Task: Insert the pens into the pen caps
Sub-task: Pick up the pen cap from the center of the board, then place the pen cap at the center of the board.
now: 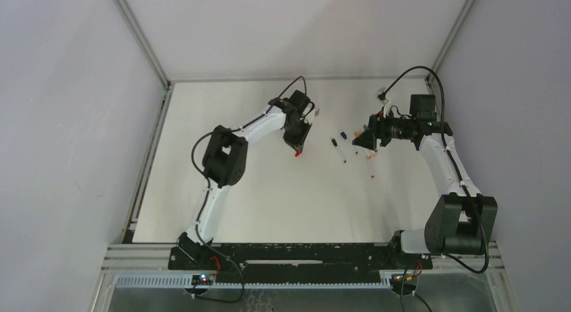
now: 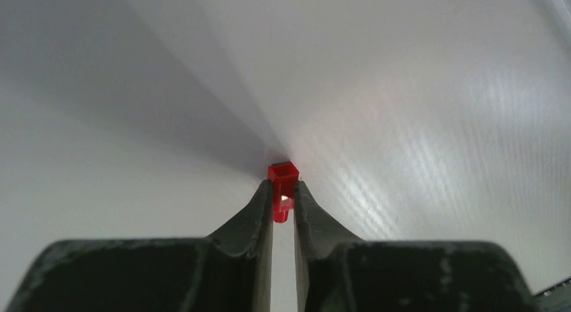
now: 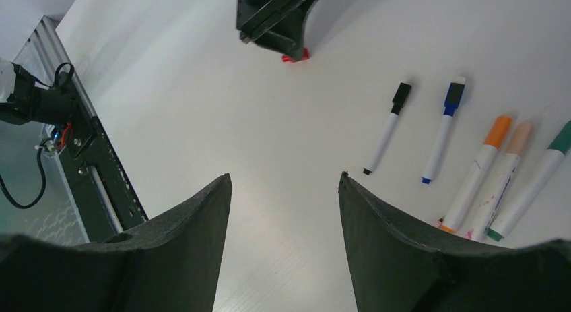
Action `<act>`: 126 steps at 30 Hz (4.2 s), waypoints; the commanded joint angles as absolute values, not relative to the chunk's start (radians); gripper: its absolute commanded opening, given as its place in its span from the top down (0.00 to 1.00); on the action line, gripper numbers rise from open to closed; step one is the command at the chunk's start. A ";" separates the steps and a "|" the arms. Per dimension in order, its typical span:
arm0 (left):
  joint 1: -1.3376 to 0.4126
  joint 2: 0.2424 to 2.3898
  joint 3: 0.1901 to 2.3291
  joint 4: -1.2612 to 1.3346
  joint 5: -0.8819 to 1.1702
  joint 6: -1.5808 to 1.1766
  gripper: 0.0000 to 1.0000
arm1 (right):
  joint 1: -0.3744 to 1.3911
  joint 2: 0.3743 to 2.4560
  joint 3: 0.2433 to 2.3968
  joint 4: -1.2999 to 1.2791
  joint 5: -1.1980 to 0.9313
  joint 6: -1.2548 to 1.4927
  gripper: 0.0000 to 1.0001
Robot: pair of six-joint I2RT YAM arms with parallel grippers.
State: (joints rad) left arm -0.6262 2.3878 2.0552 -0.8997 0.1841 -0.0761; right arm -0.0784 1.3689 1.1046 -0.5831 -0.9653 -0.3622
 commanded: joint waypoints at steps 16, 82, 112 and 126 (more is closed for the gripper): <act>-0.671 2.041 1.483 -0.593 0.004 -0.412 0.62 | -0.074 1.318 1.142 -0.613 -1.015 -0.396 0.33; -0.720 1.085 0.429 0.723 0.152 -0.566 1.00 | 0.051 1.673 1.104 -0.629 -0.239 -0.327 0.67; -0.721 1.096 0.408 0.785 0.155 -0.591 1.00 | 0.084 1.857 1.149 -0.711 -0.154 -0.341 0.80; -0.721 1.145 0.387 0.820 0.114 -0.617 1.00 | 0.067 1.736 1.171 -0.750 -0.253 -0.349 1.00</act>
State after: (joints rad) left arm -0.7162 1.1347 0.4152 0.7506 0.1337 -0.5949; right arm 0.0795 1.8126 1.1603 -0.7261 -0.1951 -0.3416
